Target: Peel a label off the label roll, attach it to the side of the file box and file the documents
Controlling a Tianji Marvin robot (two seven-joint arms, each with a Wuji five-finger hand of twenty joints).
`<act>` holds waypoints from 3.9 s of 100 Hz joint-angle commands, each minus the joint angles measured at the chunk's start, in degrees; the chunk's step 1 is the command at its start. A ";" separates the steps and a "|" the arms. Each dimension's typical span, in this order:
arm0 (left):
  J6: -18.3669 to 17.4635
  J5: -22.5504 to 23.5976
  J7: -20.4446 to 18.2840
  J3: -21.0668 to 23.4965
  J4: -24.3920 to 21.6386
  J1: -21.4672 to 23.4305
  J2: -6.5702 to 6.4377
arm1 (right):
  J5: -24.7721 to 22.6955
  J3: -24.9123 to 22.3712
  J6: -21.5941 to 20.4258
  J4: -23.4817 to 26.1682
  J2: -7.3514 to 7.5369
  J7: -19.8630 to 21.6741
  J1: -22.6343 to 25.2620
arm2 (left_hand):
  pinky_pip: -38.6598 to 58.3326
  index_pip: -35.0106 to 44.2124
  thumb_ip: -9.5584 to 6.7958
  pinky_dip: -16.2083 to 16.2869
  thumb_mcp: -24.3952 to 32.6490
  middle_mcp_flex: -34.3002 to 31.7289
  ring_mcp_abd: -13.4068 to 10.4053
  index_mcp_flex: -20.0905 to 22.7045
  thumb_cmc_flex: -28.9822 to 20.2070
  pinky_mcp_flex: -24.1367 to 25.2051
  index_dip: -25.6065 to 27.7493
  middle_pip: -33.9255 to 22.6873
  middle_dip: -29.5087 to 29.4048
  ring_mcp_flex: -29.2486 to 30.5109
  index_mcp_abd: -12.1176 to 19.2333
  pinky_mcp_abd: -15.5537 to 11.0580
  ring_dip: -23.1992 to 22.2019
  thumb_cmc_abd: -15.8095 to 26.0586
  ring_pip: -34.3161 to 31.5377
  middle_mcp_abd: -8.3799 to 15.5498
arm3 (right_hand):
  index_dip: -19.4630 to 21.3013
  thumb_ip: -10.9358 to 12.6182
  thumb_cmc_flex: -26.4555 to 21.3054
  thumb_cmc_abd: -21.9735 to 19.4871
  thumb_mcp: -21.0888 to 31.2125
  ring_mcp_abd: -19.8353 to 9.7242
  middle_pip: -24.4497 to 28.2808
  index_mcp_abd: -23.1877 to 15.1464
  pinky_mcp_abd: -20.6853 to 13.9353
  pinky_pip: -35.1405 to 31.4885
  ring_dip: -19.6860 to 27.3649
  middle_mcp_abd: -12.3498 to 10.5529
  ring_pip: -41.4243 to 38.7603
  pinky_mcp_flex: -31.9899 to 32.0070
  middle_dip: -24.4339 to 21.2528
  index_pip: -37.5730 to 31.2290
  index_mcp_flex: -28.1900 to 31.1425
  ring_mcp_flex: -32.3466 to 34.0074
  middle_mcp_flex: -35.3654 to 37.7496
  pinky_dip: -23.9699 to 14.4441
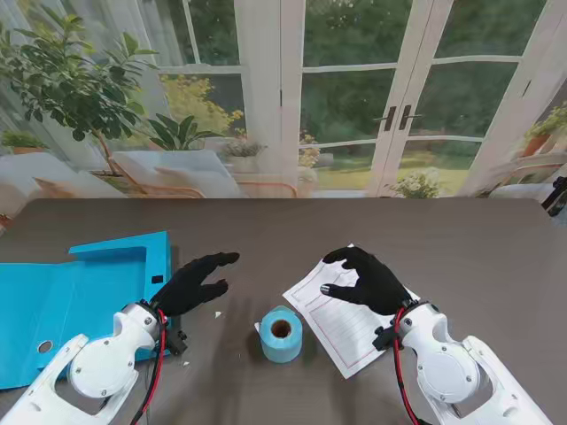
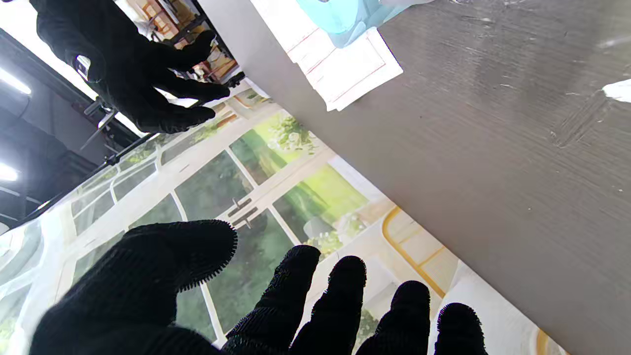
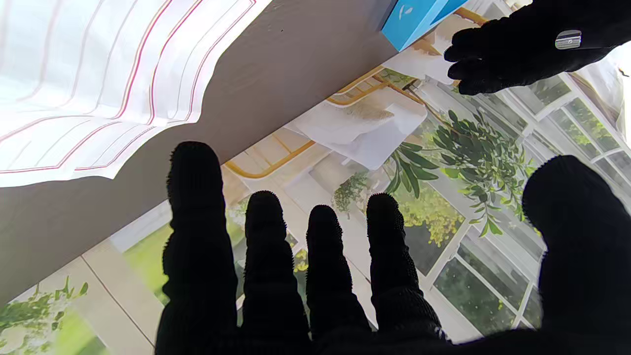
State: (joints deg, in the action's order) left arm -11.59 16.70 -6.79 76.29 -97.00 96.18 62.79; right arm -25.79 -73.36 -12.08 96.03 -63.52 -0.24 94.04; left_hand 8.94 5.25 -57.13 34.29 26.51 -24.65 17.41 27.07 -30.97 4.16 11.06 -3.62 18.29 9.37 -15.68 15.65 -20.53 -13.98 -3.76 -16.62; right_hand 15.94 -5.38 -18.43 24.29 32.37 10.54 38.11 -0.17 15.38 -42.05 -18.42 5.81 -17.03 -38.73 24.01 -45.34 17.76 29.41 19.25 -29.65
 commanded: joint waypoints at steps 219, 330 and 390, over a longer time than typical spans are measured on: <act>3.03 -3.60 -1.88 0.18 -0.93 0.27 0.36 | -28.59 34.24 29.55 -4.25 3.23 16.60 -24.61 | -0.89 -0.37 -0.19 0.22 -0.87 -1.79 0.93 2.11 -0.20 0.48 -0.35 -0.03 0.07 1.15 -1.91 -1.57 -0.12 3.16 0.21 -2.18 | 1.97 1.59 4.59 9.49 7.46 -1.60 3.50 4.15 -3.86 -16.20 -3.06 -1.59 -9.04 22.90 2.11 -3.58 -0.15 7.97 5.80 2.49; 3.28 -4.60 -2.10 0.52 -1.44 0.96 0.39 | -25.29 55.77 41.17 -15.51 -0.66 10.49 -37.19 | -0.93 -0.01 0.37 0.18 -1.03 -2.33 1.27 3.98 -0.12 0.41 -0.23 -0.07 0.00 1.31 -2.33 -1.43 -0.10 4.29 0.20 -2.99 | -9.13 -14.60 -4.17 28.93 36.34 -3.23 10.70 -7.93 -5.97 -46.07 -19.16 -5.40 -38.88 -3.13 15.34 -19.60 36.54 37.23 46.16 -6.56; 4.81 -4.57 -1.92 0.27 -1.51 1.10 0.49 | -26.23 51.14 30.00 -19.22 -1.74 1.93 -36.15 | -0.85 0.13 0.28 0.20 -0.72 -2.95 1.50 4.99 -0.56 0.24 -0.17 -0.20 0.04 1.54 -2.69 -1.37 -0.15 4.55 0.12 -3.44 | 3.71 -16.79 -3.85 20.03 47.08 -7.96 14.39 -5.85 -15.12 -57.01 -28.76 -3.51 -60.69 -18.16 28.14 -22.77 42.07 45.87 56.12 -13.03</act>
State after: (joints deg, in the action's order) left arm -7.08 12.09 -7.85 76.76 -98.54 97.25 62.95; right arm -52.68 -21.79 17.71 76.65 -65.03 2.04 57.04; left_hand 8.94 5.35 -57.13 34.28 26.40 -26.51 18.35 30.92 -30.97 4.16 10.72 -3.74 18.60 10.74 -18.38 15.64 -20.53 -11.69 -3.76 -19.89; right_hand 16.59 -24.55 -18.89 48.88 68.93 3.06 51.46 -0.80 5.58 -96.67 -46.32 0.78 -74.83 -42.93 50.62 -64.52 57.30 72.81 73.28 -41.98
